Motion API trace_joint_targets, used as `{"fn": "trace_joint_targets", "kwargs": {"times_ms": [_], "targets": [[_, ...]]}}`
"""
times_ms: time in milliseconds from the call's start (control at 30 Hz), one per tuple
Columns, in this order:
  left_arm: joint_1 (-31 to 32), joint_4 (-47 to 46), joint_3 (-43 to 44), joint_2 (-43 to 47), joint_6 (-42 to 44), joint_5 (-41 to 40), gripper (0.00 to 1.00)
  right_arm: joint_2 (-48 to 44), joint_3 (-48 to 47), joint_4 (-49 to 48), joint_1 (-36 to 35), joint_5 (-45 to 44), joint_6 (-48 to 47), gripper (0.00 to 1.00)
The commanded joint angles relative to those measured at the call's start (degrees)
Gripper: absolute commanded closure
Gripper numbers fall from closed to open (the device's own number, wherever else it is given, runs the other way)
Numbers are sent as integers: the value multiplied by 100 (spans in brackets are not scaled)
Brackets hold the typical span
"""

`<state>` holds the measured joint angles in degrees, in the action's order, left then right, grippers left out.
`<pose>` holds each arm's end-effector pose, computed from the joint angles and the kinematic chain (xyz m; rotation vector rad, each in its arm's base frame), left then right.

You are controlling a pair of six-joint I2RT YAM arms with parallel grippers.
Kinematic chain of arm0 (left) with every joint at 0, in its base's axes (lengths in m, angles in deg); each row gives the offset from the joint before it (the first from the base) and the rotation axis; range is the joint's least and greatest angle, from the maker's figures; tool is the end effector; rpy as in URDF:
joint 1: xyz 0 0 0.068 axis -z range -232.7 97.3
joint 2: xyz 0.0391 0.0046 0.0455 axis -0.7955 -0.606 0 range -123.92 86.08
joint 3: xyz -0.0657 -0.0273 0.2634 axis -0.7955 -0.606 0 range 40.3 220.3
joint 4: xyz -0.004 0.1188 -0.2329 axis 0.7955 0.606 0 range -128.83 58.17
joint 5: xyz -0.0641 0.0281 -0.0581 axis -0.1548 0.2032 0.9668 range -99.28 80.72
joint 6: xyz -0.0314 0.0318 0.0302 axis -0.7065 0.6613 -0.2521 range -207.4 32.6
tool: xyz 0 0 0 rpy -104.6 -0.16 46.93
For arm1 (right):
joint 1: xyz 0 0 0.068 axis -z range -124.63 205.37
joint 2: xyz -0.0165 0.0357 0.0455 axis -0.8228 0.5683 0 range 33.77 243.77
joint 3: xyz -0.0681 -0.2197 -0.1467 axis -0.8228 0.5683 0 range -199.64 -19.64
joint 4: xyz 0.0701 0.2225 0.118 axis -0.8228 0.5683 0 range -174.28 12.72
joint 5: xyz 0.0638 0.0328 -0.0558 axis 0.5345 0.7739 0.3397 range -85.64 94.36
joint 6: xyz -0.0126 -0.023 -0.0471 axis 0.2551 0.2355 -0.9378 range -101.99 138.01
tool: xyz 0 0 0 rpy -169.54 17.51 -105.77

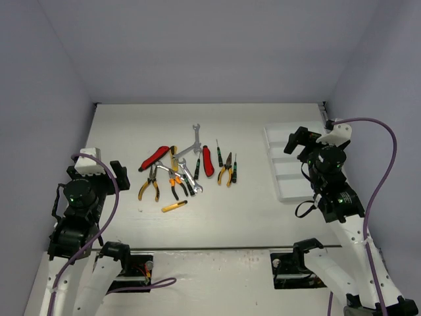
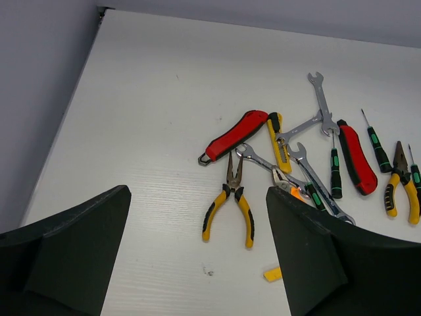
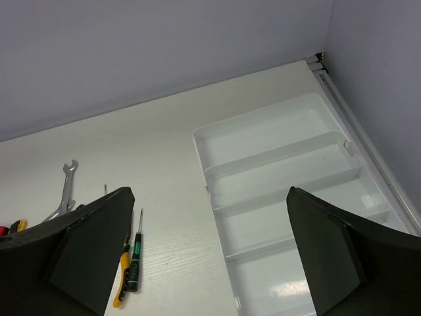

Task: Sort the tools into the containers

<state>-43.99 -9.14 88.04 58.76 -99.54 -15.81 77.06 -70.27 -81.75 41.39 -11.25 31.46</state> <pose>0.1015 -0.0115 0.3589 -0.1358 1.7291 -0.1694 0.1683 0.0320 0.3945 0.2134 1.4773 0.1840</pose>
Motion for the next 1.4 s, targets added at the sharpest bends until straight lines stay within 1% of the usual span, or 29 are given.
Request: {"fn": "trace_joint_targets", "kwargs": {"times_ms": [0,100,200,267,367,400,433,500,567,600,633,667,800,900,967,1100,1367], "targets": [[25,-368,44,-105,89,-83,18,72,-4,-402,-44,18,-2,0],[25,-342,43,-116,89,-103,18,164,-34,-394,-44,65,109,0],[25,-339,40,-145,72,-136,18,375,-102,-367,-37,790,-99,0],[25,-326,33,-158,72,-168,18,539,-134,-330,-44,977,-13,0],[25,-324,42,-189,71,-166,18,1096,-256,-257,-54,1327,224,0],[18,-324,42,-208,72,-172,18,1249,-374,-21,-74,1381,291,0],[17,-310,42,-227,65,-167,18,1633,-483,117,-125,1488,347,0],[17,-292,56,-301,60,-162,18,2113,-754,356,-253,1512,395,1],[17,-245,77,-362,54,-156,18,2696,-851,372,-489,1405,473,11],[17,-232,83,-381,54,-156,18,2934,-902,372,-667,1247,556,23],[17,-224,86,-406,54,-156,18,3152,-967,368,-828,1122,633,31],[17,-218,85,-434,54,-156,18,3358,-1042,363,-977,1020,706,36],[8,-209,90,-521,49,-90,18,4100,-1319,363,-1494,771,839,48],[8,-190,112,-575,46,-24,18,4655,-1510,344,-1753,735,901,51],[8,-174,112,-580,53,-26,18,4870,-1569,333,-1905,727,937,54],[8,-174,106,-556,39,-36,18,5344,-1634,259,-2028,779,1057,58],[16,-174,103,-556,36,-7,18,5886,-1643,65,-2171,754,1271,68]]}}
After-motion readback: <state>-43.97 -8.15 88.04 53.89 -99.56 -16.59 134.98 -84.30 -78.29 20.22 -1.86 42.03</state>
